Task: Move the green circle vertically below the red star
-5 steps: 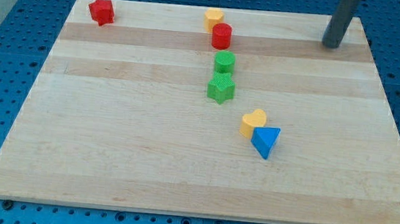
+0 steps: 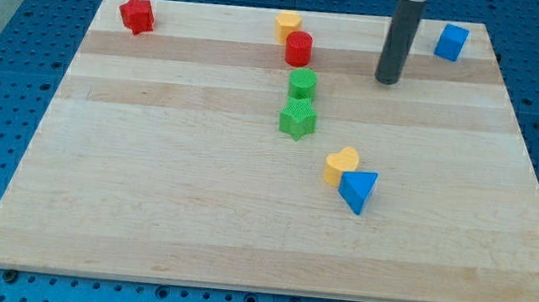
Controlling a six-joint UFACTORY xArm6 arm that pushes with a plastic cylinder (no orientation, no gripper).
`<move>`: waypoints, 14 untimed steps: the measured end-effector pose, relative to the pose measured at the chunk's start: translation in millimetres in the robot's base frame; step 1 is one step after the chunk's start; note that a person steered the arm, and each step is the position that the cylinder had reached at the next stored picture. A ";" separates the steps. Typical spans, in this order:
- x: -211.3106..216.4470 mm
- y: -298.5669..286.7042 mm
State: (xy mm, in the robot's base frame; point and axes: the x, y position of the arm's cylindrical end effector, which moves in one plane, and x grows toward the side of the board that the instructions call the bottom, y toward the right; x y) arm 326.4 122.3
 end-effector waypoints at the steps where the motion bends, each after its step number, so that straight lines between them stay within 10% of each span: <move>1: 10.8 -24.1; 14: 73.0 -218.6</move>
State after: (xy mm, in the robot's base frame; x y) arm 399.4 -96.3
